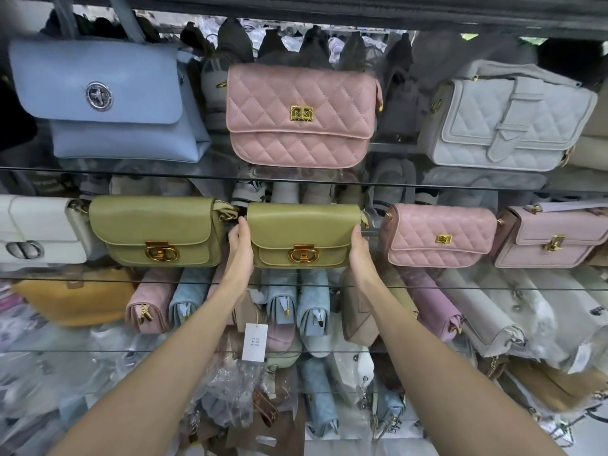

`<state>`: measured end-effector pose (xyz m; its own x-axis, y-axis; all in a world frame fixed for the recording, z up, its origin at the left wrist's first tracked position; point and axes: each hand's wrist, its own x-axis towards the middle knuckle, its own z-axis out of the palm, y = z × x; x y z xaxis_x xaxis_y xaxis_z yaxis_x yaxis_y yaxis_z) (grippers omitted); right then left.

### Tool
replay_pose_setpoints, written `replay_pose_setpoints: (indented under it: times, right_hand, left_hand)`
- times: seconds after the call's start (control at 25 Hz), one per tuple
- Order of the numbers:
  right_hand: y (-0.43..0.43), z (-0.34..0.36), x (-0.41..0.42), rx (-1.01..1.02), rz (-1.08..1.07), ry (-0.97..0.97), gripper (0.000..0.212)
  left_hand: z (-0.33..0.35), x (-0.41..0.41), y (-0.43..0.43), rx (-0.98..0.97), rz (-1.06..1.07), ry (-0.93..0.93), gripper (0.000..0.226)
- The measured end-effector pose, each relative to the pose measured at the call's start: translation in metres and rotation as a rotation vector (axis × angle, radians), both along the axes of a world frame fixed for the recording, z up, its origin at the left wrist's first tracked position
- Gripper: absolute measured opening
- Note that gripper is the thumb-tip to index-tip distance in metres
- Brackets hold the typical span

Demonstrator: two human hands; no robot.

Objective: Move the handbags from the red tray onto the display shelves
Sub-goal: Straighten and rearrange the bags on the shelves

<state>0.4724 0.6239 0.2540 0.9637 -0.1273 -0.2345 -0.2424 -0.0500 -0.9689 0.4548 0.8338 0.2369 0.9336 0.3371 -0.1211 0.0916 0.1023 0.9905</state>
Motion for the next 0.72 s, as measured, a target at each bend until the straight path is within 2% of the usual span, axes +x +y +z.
replay_pose_setpoints:
  times: [0.08,0.16,0.24,0.32,0.44,0.56,0.6,0.68,0.72]
  right_hand:
    - [0.003,-0.002,-0.006,-0.077,-0.091,-0.094,0.062]
    - [0.005,0.004,-0.014,-0.231,-0.285,-0.289,0.042]
    - [0.010,0.021,-0.024,-0.377,-0.346,-0.490,0.020]
    - [0.018,0.047,-0.038,-0.459,-0.266,-0.654,0.025]
    - [0.026,0.094,-0.055,-0.354,-0.220,-0.852,0.029]
    - [0.025,0.136,-0.047,-0.233,-0.271,-0.929,0.013]
    - [0.024,0.146,-0.040,-0.215,-0.283,-0.934,0.007]
    - [0.019,0.158,-0.023,-0.198,-0.291,-0.880,0.023]
    - [0.016,0.161,-0.016,-0.189,-0.274,-0.825,0.033]
  left_hand:
    - [0.007,-0.009,-0.006,0.227,0.076,0.021,0.068]
    - [0.021,-0.025,-0.009,0.509,0.294,-0.035,0.054]
    - [0.048,-0.041,-0.012,0.677,0.440,-0.195,0.046]
    - [0.078,-0.051,-0.012,0.741,0.449,-0.401,0.048]
    - [0.127,-0.045,-0.007,0.662,0.458,-0.632,0.048]
    - [0.170,-0.041,-0.008,0.566,0.444,-0.696,0.040]
    - [0.179,-0.037,-0.008,0.537,0.412,-0.662,0.038]
    - [0.187,-0.018,-0.004,0.414,0.276,-0.497,0.049]
    - [0.190,-0.013,-0.001,0.344,0.203,-0.415,0.063]
